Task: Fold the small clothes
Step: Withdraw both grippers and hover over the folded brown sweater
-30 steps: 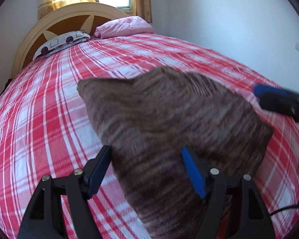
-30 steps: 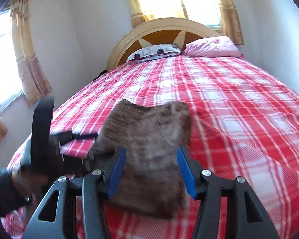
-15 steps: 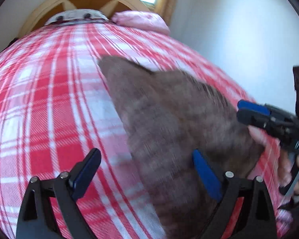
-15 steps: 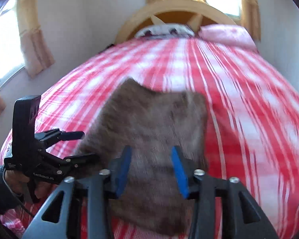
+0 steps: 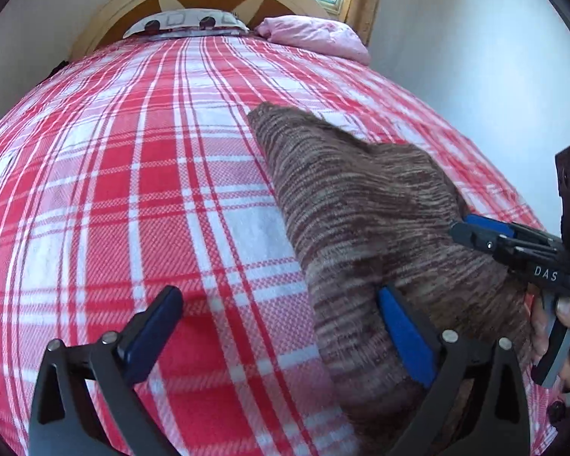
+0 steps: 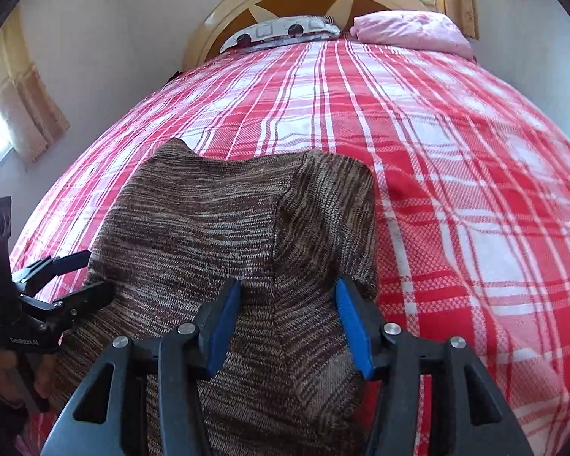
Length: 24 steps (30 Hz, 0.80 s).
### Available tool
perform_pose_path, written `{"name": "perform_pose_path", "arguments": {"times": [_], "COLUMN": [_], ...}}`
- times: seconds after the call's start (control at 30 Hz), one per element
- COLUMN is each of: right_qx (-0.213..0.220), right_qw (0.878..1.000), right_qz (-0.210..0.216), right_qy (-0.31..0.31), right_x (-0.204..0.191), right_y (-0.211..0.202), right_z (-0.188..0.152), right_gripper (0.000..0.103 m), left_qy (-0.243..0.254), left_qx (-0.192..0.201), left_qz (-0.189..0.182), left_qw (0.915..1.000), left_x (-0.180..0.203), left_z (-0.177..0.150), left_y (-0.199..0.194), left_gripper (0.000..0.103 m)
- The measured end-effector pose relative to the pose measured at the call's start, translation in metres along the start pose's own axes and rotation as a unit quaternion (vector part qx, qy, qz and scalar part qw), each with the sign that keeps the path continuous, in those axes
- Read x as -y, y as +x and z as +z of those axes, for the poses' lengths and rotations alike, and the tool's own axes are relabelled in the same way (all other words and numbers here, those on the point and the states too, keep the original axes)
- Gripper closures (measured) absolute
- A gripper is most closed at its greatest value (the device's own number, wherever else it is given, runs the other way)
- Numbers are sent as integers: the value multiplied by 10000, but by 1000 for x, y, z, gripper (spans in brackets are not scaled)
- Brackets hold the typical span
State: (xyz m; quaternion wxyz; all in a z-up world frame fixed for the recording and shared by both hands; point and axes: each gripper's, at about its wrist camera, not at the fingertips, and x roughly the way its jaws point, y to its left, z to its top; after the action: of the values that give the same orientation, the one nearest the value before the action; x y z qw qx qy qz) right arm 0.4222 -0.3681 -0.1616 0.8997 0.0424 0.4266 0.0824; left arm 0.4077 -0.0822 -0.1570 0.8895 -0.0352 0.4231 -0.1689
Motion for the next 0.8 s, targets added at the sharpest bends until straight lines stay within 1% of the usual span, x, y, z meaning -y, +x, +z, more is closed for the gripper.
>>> {"name": "perform_pose_path", "arguments": {"times": [0.03,0.07,0.17,0.2,0.23,0.27,0.33,0.37,0.4,0.43,0.5,0.57,0.63,0.67,0.73,0.77,0.8], "right_qx": [72,245,559,558,518,383,27,43,65,-4,-76,-31,116,180,282,333,377], "right_qw": [10000,9997,9981,9977,9974,9974,9975,9968,9956,9950,9946,9942,9923,9915,9894,9877,9866], "right_qz": [-66,-66,216,278,304,280,186,90,-30,-93,-142,47,237,385,952,1154,1260], "right_qy": [-13,-18,-159,-264,-393,-541,-686,-795,-936,-995,-1026,-1072,-1214,-1228,-1062,-998,-966], "right_x": [-3,-7,-22,-28,-34,-40,-45,-46,-49,-51,-56,-65,-80,-87,-98,-104,-109], "right_y": [-7,-22,-56,-62,-67,-68,-58,-58,-61,-62,-66,-73,-76,-75,-68,-62,-54], "right_z": [-2,-5,-24,-31,-40,-53,-71,-78,-84,-85,-78,-65,-46,-34,-7,5,16], "right_gripper": [50,50,50,50,50,50,49,49,49,49,49,49,49,49,49,49,49], "left_qy": [-124,-200,-246,-173,-30,192,480,533,510,439,267,204,179,140,63,4,-27], "left_qx": [62,123,248,253,159,7,-195,-301,-320,-330,-294,-227,-188,-172,-160,-140,-132], "left_qz": [-126,-254,-468,-481,-415,-264,-29,18,10,-4,-133,-170,-182,-217,-302,-368,-406], "left_qw": [9998,9994,9983,9984,9990,9995,9987,9981,9982,9985,9991,9994,9995,9995,9994,9992,9991], "left_x": [-2,-4,-3,0,6,14,23,24,21,18,11,8,8,6,4,2,1], "left_z": [-6,-15,-29,-31,-36,-41,-45,-47,-47,-49,-49,-50,-53,-53,-56,-56,-56], "left_y": [-10,-22,-41,-42,-43,-39,-32,-30,-30,-31,-32,-35,-37,-37,-39,-40,-40], "left_gripper": [0,0,0,0,0,0,0,0,0,0,0,0,0,0,0,0,0]}}
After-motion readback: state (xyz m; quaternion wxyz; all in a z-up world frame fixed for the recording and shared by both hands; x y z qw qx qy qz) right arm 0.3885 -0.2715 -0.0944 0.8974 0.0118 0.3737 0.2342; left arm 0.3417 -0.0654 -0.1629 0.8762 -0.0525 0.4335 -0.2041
